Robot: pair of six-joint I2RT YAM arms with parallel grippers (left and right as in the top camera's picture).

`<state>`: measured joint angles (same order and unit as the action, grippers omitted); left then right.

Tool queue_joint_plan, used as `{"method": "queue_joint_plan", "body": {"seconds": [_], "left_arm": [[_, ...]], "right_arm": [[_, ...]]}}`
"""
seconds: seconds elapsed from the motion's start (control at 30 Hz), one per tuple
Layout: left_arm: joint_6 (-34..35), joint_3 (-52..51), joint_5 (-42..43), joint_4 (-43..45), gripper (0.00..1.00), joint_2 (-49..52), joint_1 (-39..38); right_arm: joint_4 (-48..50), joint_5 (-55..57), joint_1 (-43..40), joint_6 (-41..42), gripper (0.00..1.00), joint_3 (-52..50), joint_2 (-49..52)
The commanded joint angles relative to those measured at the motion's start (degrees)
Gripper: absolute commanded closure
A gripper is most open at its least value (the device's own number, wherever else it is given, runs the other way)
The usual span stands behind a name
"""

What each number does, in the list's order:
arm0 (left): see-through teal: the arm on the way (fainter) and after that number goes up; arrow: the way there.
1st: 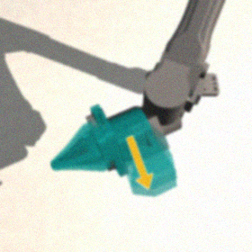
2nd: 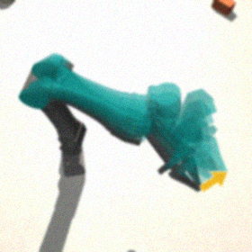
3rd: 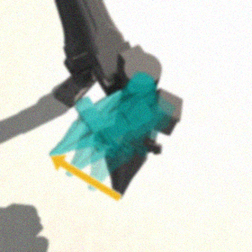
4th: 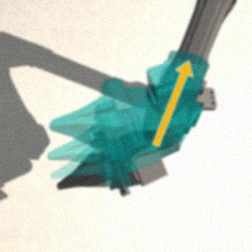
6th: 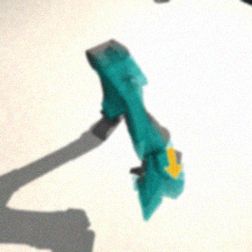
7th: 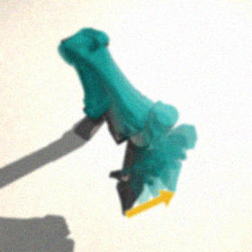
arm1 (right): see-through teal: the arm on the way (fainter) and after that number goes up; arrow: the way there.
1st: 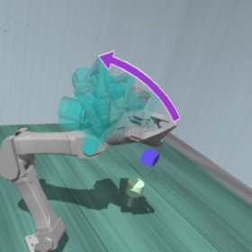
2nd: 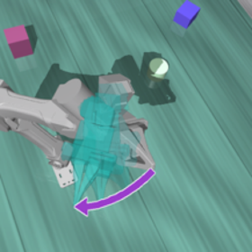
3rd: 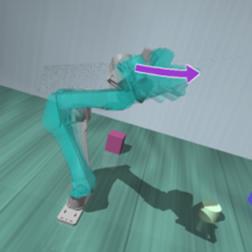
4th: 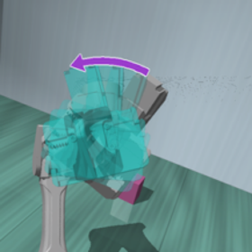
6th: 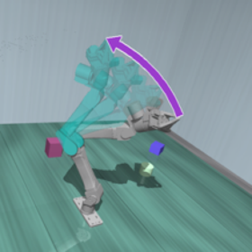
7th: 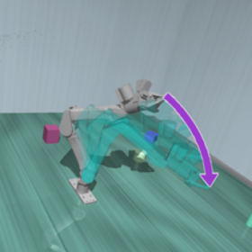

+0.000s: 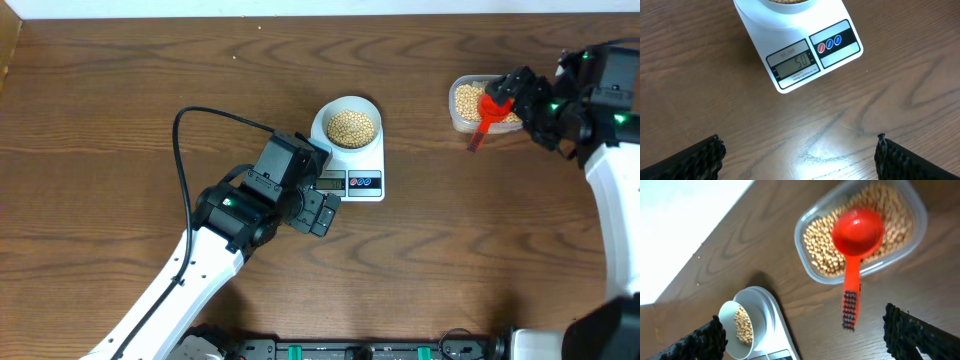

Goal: Scoop item into bowl and weigh 50g on scale
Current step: 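Lay the red scoop down inside the tub with the right gripper, then open the right gripper and release the red scoop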

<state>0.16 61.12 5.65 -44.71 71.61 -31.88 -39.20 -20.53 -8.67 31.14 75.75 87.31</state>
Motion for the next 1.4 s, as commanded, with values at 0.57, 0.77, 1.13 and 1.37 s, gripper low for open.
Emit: {"method": "queue_joint_plan", "body": {"seconds": [0.57,0.77,1.13,1.37], "left_arm": [[0.1,0.4,-0.3,-0.1,0.02,-0.1,0.2],[0.0,0.4,-0.3,-0.1,0.02,-0.2,0.2],[0.0,0.4,-0.3,-0.1,0.02,-0.2,0.2],[0.0,0.4,-0.3,-0.1,0.02,-0.2,0.2]], "right_arm": [[-1.4,4.1,-0.4,-15.4,0.01,0.1,-2.3],[-1.5,4.4,-0.4,-18.6,0.01,0.1,-4.4],[-1.5,3.8,-0.4,-12.7,0.01,0.1,-13.0],[-1.6,0.5,-0.2,-12.7,0.01,0.0,-14.6]]}}
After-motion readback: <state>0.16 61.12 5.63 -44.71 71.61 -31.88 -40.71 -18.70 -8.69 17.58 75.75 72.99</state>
